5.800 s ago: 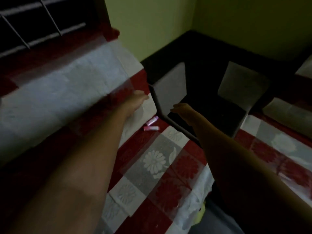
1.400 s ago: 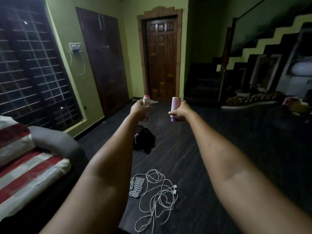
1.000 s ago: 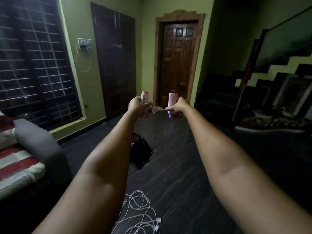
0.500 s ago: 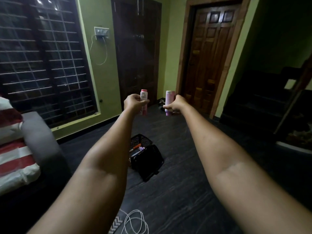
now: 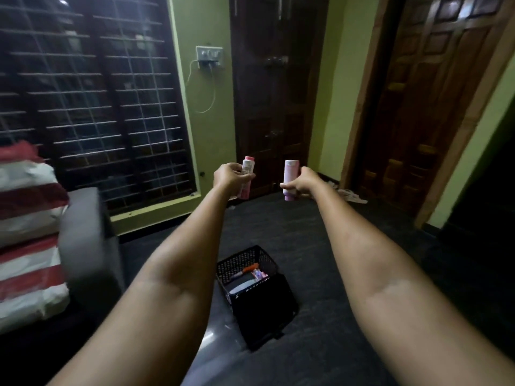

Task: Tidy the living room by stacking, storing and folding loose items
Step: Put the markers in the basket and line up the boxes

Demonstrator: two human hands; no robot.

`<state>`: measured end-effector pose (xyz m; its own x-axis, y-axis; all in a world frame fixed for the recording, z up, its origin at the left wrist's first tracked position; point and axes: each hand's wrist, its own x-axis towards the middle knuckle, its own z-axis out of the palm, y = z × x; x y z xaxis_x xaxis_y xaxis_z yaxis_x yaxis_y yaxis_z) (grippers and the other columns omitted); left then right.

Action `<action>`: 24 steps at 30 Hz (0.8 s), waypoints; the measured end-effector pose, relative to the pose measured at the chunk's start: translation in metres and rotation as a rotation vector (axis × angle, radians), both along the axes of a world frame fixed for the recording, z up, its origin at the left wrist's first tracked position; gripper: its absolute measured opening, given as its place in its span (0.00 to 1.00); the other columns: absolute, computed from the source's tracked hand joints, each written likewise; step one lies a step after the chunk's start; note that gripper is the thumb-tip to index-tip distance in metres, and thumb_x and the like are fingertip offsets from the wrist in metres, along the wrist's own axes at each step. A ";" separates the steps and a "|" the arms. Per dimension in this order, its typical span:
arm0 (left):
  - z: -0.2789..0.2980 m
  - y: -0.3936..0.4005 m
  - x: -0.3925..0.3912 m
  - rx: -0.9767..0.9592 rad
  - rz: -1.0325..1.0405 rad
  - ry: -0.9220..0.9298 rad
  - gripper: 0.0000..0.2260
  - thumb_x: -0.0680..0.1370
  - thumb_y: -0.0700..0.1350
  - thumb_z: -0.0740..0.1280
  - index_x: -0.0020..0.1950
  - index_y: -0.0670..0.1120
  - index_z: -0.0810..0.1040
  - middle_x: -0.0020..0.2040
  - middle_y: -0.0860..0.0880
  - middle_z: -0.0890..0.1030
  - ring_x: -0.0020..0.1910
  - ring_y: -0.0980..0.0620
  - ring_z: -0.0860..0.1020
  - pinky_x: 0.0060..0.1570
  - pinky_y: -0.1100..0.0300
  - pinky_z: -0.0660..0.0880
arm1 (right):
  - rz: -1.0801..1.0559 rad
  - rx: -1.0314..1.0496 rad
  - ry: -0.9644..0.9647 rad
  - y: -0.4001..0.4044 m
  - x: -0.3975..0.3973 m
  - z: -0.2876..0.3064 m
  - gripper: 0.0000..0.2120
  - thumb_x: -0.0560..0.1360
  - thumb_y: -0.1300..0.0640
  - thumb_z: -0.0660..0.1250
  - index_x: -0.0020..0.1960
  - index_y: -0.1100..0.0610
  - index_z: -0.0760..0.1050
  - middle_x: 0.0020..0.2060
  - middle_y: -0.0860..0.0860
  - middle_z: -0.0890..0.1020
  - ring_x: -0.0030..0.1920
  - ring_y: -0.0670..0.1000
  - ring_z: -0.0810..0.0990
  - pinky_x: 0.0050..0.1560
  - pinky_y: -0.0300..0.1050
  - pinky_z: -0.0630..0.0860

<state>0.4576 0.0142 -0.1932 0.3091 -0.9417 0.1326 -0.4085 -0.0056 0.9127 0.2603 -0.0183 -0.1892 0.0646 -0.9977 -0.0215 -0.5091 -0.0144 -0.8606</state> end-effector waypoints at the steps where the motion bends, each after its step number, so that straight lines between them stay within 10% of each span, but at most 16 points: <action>1: -0.003 -0.016 0.000 0.010 0.027 0.007 0.18 0.69 0.49 0.77 0.57 0.46 0.80 0.52 0.48 0.83 0.51 0.49 0.81 0.51 0.51 0.80 | 0.027 0.018 -0.005 -0.020 -0.001 -0.003 0.25 0.68 0.58 0.77 0.58 0.64 0.70 0.51 0.57 0.80 0.42 0.55 0.82 0.36 0.51 0.81; 9: -0.014 -0.134 0.017 0.045 0.272 0.019 0.20 0.70 0.49 0.76 0.60 0.45 0.80 0.53 0.48 0.83 0.52 0.50 0.81 0.52 0.52 0.79 | 0.235 0.178 -0.142 -0.184 0.025 -0.014 0.23 0.70 0.66 0.74 0.60 0.66 0.67 0.50 0.63 0.77 0.31 0.53 0.80 0.24 0.46 0.78; 14: -0.070 -0.182 0.039 0.203 0.326 0.019 0.19 0.72 0.46 0.74 0.61 0.43 0.79 0.56 0.46 0.82 0.54 0.49 0.80 0.47 0.58 0.76 | 0.393 0.312 -0.077 -0.263 0.066 -0.081 0.19 0.70 0.64 0.75 0.54 0.59 0.68 0.53 0.62 0.78 0.45 0.60 0.81 0.49 0.65 0.78; 24: -0.233 -0.340 0.110 0.539 0.306 -0.129 0.11 0.69 0.46 0.76 0.49 0.47 0.80 0.47 0.48 0.83 0.43 0.49 0.81 0.41 0.54 0.80 | 0.497 0.265 0.447 -0.425 0.142 -0.251 0.25 0.68 0.55 0.76 0.61 0.59 0.73 0.58 0.57 0.79 0.57 0.56 0.78 0.50 0.43 0.70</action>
<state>0.5677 -0.3258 -0.4258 0.5883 -0.7579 -0.2821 -0.4219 -0.5852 0.6924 0.4024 -0.4430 -0.4407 0.4379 -0.8102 -0.3895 -0.8011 -0.1551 -0.5781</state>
